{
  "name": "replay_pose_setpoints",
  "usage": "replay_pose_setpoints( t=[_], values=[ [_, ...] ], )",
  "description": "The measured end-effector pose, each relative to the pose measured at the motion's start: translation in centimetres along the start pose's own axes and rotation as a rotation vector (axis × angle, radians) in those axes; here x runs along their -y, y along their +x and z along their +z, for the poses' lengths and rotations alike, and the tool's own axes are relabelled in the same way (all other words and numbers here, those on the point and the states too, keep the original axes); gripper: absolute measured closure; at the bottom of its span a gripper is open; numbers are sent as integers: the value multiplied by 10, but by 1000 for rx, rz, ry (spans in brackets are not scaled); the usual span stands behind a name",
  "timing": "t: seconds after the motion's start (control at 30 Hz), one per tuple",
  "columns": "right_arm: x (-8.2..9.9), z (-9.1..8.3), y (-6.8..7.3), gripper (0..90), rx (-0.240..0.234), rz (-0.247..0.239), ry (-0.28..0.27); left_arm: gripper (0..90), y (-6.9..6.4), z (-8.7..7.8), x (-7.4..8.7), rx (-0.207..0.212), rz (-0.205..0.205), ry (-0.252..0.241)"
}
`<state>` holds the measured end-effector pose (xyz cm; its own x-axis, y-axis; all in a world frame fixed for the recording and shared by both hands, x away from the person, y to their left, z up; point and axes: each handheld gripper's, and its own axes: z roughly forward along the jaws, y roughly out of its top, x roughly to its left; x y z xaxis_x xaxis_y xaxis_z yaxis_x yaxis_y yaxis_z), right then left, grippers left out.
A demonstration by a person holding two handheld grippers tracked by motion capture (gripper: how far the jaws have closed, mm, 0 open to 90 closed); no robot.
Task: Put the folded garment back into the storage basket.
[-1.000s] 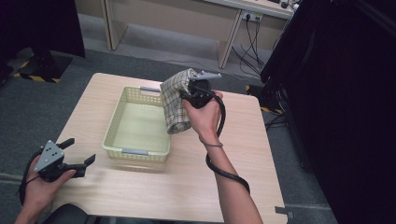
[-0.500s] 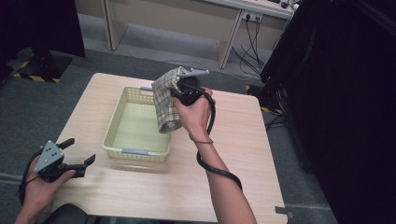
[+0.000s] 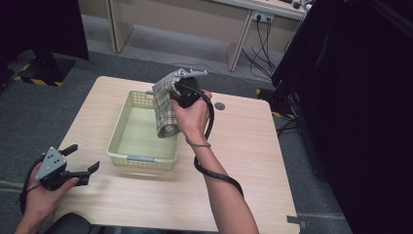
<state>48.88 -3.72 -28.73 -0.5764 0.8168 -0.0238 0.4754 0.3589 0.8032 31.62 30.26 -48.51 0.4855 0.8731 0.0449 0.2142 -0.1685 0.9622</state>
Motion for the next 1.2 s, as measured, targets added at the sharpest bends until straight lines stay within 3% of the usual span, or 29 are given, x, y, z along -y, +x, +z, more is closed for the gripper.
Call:
replay_pose_setpoints(
  t=[0.5,1.2],
  values=[
    [2,16,8,788,-11,20,21,52,0,0,0,2,4,0],
    [0,44,36,789,-30,41,38,53,-1,0,0,11,6,-8]
  ],
)
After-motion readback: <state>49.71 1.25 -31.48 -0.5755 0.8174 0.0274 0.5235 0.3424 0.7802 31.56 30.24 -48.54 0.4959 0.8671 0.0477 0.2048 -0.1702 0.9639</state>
